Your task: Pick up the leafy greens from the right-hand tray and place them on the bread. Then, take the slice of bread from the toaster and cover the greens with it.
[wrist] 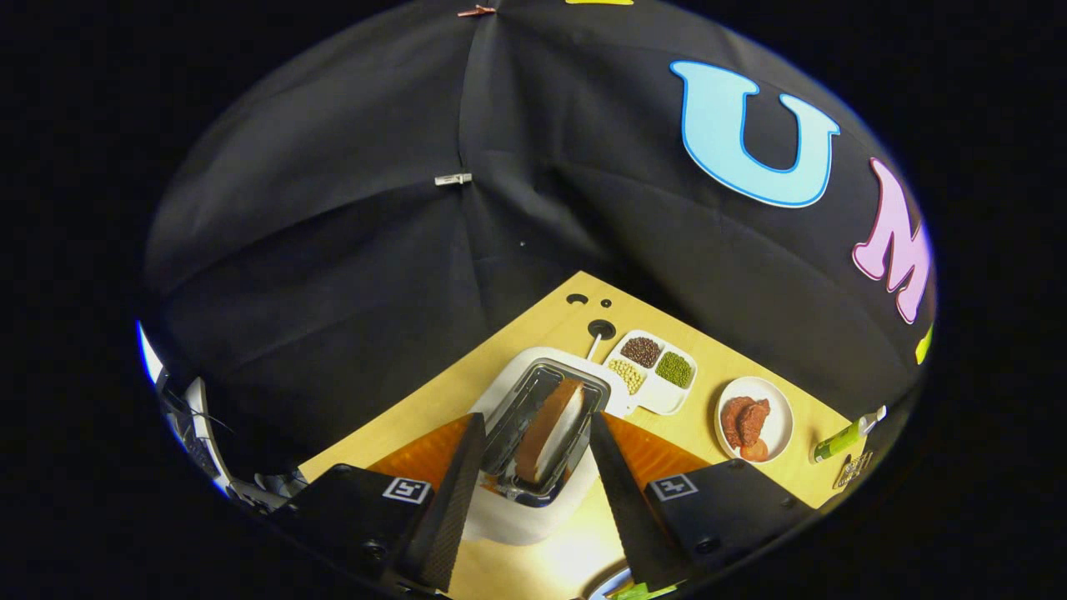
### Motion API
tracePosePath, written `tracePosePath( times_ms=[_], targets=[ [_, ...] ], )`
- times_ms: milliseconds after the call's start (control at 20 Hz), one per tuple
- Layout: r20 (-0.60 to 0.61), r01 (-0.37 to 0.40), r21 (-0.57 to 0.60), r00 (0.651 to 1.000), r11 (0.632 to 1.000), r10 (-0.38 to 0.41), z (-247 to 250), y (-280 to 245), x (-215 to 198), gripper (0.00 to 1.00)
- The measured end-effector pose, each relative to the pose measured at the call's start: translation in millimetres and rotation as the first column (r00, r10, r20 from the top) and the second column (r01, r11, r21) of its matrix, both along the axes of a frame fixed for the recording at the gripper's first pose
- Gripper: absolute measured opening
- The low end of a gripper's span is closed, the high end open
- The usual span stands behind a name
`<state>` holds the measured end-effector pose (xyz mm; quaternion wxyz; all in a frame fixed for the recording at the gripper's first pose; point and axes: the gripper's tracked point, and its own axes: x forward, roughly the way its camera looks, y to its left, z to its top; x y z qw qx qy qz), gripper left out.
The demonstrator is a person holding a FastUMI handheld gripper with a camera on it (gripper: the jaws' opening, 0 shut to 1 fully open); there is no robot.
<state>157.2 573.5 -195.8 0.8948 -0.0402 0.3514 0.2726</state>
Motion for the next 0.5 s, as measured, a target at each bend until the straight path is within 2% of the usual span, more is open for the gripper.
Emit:
tracePosePath(
  times_ms=[350,400,500],
  targets=[
    [-0.032,0.082,-0.074,0.996,0.994,-0.085,-28.5,-11.9,21.4,0.75],
    [-0.039,0.092,-0.079,0.995,0.993,-0.095,-31.9,-14.4,23.1,0.70],
    [-0.051,0.113,-0.091,0.992,0.989,-0.118,-35.0,-21.6,24.6,0.47]
  ],
)
